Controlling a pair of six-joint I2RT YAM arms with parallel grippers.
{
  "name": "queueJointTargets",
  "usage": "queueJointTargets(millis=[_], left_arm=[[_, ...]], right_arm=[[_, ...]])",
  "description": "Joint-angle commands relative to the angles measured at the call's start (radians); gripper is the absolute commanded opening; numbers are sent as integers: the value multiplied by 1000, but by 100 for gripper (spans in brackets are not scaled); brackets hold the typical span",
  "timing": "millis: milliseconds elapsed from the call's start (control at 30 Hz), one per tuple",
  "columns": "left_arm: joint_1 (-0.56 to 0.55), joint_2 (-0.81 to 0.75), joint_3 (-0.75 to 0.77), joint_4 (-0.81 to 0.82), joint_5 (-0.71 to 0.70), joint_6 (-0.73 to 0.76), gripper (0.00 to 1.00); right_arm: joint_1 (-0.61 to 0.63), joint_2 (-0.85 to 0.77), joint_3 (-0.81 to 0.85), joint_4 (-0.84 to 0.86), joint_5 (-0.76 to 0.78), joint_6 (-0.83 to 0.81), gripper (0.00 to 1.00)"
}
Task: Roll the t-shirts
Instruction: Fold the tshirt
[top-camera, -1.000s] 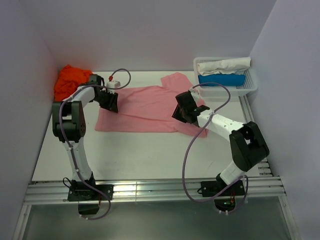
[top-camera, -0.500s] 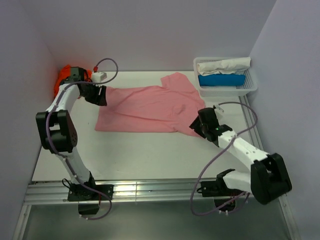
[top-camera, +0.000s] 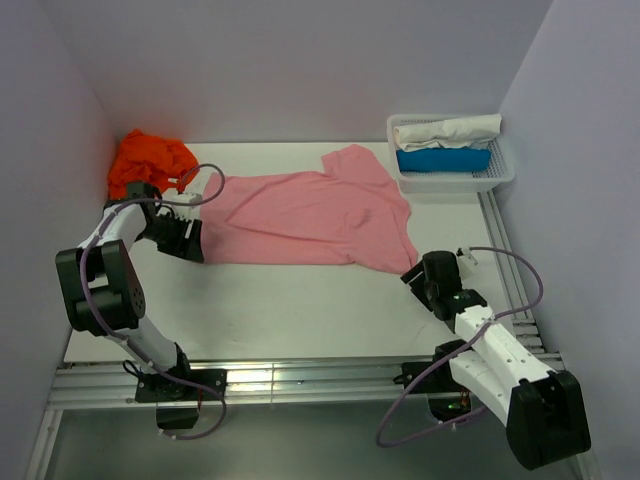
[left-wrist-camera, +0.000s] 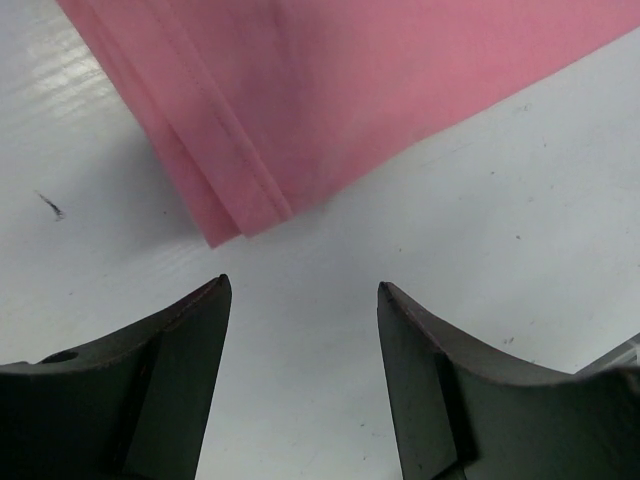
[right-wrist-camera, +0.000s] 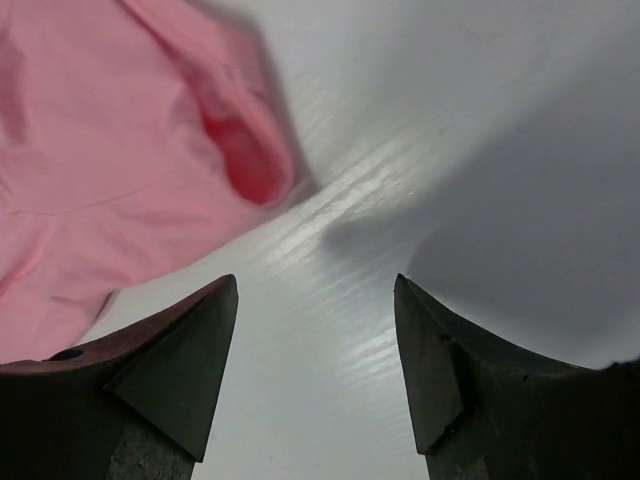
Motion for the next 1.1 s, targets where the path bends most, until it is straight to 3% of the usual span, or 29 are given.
queueJointTargets(millis=[0,133,400,733,900,1067], left_arm=[[5,-44,-33,62,46,-18,66],[8,-42,-65,107,54,-42,66],[33,1,-87,173,71,-97,69],[40,89,-90,247,25,-143,68],[40,136,-67,267,56,-168,65],[39,163,-47,259,82,-170,56]], right_arm=[[-42,29,-31,80,-14,9,71],[-69,125,-28,189,-32,2,71],[-79,224,38,205,-20,-4,68],[-80,291,72,232,-38,-18,57],[-80,294,93,208,-29,-28,52],[-80,297,110,190,-21,-34,50]])
